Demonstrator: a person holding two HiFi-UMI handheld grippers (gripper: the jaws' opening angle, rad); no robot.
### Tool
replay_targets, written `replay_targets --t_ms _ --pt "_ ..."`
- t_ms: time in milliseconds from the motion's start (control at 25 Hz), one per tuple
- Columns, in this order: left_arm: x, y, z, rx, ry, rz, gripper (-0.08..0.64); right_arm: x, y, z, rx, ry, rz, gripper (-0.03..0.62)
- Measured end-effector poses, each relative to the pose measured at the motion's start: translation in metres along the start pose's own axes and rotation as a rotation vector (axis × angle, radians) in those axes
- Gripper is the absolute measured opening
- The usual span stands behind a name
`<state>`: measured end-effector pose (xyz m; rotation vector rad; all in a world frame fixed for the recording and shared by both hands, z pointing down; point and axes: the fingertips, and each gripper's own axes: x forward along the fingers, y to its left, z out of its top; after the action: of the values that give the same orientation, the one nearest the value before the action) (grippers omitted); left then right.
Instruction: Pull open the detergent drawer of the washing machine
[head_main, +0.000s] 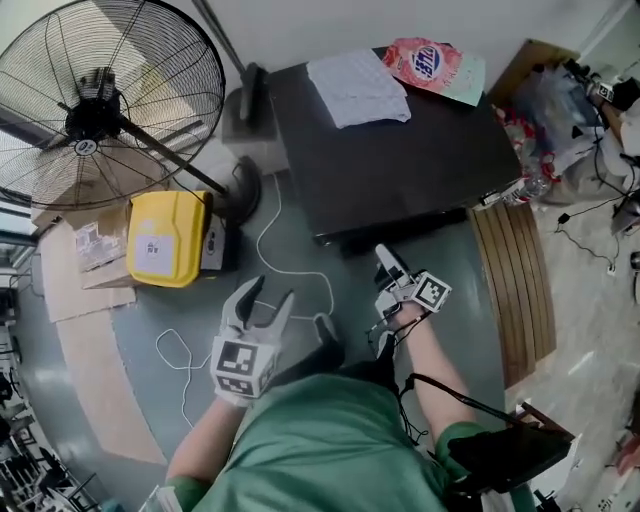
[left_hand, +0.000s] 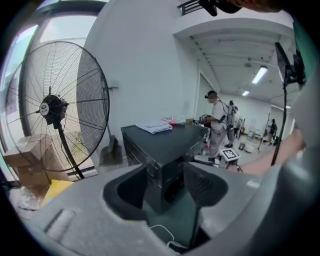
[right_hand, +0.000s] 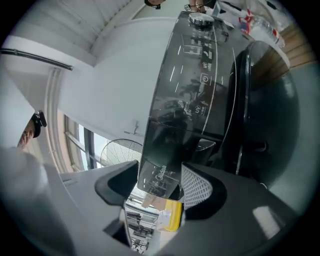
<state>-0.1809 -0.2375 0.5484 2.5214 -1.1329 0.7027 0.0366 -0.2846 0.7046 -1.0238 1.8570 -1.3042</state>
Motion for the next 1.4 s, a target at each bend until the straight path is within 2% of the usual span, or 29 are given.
replay_targets --t_ms 400,680,920,1120,1320,1400 --pt "-0.014 0.015 -0.026 0.031 0.065 0.037 0.221 0.024 -0.029 -0.005 0.017 -0.006 0.079 0.314" --pt "-0.018 0.011 -0.041 0.021 0.093 0.054 0.221 0.042 -0.035 -0.022 -0.073 0.207 0.107 0.321" --pt "-0.027 0.002 -0.054 -0.015 0.098 0.081 0.221 0.048 -0.029 -0.021 -0.088 0.285 0.174 0.319" --pt "-0.038 -0.004 -0.07 -0.052 0.127 0.107 0.221 0.047 -0.03 -0.022 -0.086 0.292 0.178 0.302" --pt "-0.044 -0.019 -0.07 -0.014 0.12 0.114 0.219 0.041 -0.029 -0.024 -0.112 0.26 0.188 0.267" --pt "-0.046 -0.024 -0.071 -0.014 0.121 0.114 0.219 0.03 -0.023 -0.026 -0.119 0.256 0.206 0.224"
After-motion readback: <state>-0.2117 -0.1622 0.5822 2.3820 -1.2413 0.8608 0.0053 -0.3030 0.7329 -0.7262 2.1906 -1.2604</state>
